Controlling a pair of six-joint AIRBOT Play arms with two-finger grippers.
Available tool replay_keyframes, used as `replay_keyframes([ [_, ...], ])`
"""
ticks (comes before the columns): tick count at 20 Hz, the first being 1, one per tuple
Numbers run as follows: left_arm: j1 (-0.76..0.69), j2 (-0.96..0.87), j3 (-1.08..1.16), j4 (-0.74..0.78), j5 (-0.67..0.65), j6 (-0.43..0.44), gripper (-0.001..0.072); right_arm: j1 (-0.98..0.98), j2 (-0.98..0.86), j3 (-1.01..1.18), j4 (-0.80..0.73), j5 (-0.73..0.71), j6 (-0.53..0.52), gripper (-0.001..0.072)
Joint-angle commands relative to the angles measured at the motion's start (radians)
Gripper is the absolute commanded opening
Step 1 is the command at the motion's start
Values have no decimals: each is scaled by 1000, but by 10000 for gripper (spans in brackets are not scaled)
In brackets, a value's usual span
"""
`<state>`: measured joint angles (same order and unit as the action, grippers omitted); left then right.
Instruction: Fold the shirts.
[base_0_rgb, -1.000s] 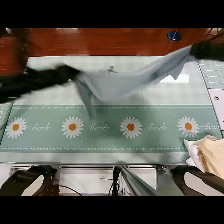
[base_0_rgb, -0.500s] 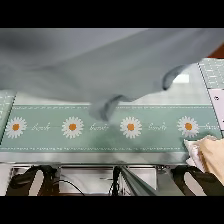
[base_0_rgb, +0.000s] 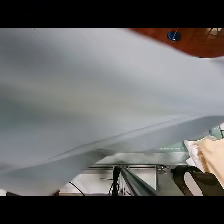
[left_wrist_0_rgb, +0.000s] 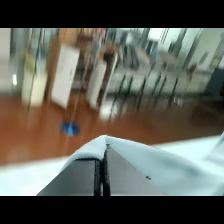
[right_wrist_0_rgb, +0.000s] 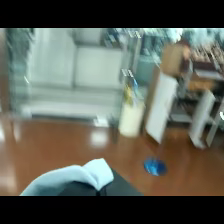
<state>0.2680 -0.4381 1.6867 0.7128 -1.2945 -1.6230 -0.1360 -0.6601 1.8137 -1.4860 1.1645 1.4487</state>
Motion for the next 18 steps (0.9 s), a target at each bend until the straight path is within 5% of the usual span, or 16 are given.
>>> replay_keyframes([
  [1, 27, 6, -34, 71, -172, -101, 25, 1, -96, 9, -16, 224, -23, 18],
  [5, 95, -4, -267, 69, -136, 79, 25, 51, -390, 8, 176, 142, -56, 18],
  [12, 97, -187, -785, 46, 216, 341, 26, 262, -855, 8, 111, -122, -55, 18],
  [18, 97, -543, -833, -14, 399, 522, 26, 281, -1046, 8, 132, -282, -39, 19],
])
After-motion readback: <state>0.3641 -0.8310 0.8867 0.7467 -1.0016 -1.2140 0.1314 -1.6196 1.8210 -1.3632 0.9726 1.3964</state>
